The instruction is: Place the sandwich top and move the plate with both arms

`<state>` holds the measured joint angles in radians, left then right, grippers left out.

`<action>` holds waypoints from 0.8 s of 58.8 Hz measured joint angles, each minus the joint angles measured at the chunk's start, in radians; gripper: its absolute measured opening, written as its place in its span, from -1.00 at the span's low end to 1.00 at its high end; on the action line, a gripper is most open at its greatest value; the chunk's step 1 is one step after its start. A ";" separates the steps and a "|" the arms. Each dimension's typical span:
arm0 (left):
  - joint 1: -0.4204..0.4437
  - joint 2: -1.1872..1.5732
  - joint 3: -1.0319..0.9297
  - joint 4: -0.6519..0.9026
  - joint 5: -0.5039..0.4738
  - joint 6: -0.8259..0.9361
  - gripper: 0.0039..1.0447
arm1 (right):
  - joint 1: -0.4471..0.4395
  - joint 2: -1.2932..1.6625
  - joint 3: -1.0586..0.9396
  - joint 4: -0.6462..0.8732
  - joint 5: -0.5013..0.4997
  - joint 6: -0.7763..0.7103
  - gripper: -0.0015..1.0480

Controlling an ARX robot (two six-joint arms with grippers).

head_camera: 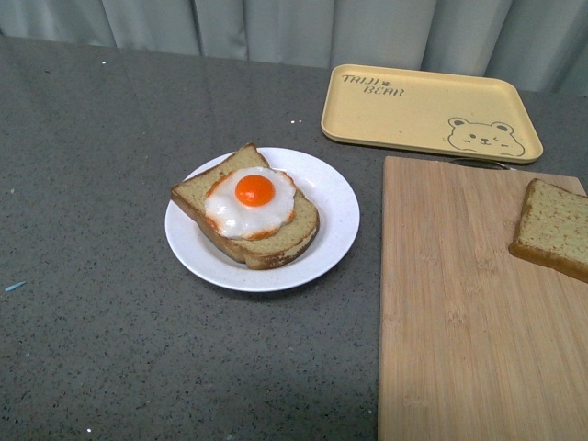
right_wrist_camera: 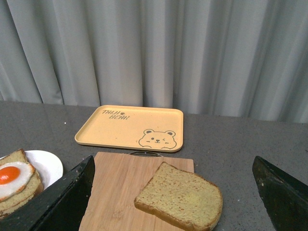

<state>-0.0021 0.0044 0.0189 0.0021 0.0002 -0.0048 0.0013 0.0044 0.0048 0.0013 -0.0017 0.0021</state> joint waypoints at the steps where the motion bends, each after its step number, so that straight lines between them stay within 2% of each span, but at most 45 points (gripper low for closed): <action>1: 0.000 0.000 0.000 0.000 0.000 0.000 0.88 | 0.000 0.000 0.000 0.000 0.000 0.000 0.82; 47: 0.000 0.000 0.000 0.000 0.000 0.000 0.88 | 0.000 0.000 0.000 0.000 0.000 0.000 0.82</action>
<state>-0.0021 0.0044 0.0189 0.0021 -0.0002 -0.0048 0.0013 0.0044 0.0048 0.0013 -0.0017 0.0021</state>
